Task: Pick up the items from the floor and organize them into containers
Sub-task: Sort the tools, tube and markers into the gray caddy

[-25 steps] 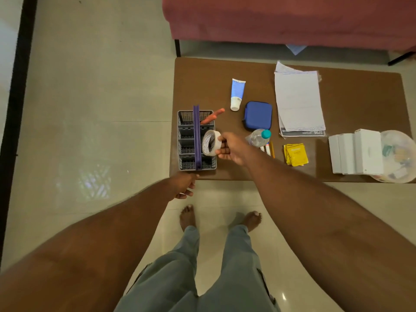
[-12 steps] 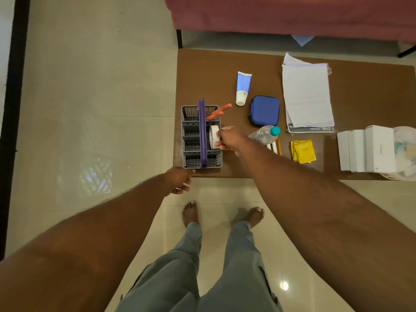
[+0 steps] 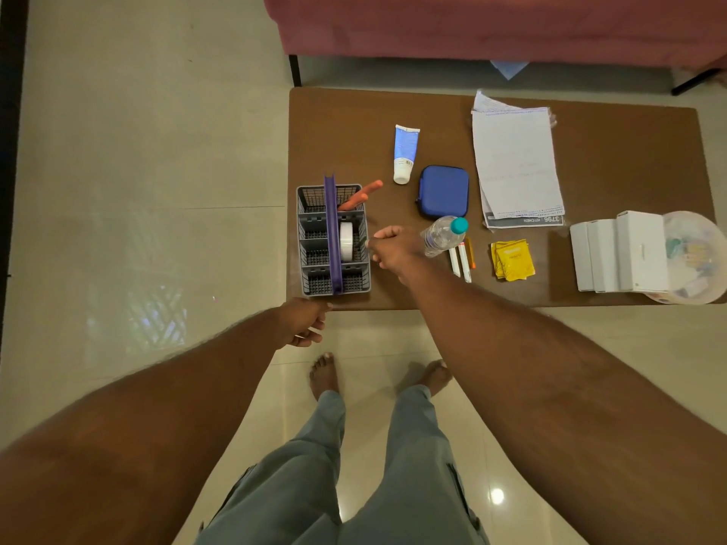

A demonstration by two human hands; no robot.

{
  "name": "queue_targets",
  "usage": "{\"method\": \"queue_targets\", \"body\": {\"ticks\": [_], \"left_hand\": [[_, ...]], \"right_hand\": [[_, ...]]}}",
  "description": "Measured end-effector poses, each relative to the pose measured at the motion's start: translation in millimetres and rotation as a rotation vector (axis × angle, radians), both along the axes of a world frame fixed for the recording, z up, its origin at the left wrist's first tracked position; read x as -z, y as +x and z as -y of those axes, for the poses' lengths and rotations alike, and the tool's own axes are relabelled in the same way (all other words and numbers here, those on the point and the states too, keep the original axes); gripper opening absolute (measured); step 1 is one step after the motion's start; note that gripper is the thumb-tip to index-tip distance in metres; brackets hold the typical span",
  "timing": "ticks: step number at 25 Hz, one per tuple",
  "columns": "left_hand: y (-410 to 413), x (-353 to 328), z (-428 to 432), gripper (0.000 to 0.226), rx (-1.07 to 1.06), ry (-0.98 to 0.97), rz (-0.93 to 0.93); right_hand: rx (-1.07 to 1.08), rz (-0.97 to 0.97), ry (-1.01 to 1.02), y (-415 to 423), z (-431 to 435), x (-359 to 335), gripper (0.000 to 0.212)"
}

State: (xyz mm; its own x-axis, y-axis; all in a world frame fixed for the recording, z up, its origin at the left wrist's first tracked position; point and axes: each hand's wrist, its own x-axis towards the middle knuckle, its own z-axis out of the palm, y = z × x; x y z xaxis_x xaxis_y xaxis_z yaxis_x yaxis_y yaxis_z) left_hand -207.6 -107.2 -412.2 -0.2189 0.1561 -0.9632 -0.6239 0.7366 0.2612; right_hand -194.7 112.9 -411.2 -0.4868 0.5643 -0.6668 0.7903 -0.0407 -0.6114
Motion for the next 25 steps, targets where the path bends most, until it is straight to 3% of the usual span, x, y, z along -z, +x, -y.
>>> {"method": "queue_targets", "body": {"ticks": [17, 21, 25], "left_hand": [[61, 15, -106, 0.027, 0.129, 0.047, 0.054], [68, 22, -138, 0.027, 0.110, 0.042, 0.025], [73, 41, -184, 0.023, 0.077, 0.022, -0.014]], "right_hand": [[0.021, 0.160, 0.048, 128, -105, 34, 0.013], [-0.022, 0.205, 0.186, 129, -138, 42, 0.006], [-0.125, 0.237, 0.309, 121, -176, 54, 0.022]]}}
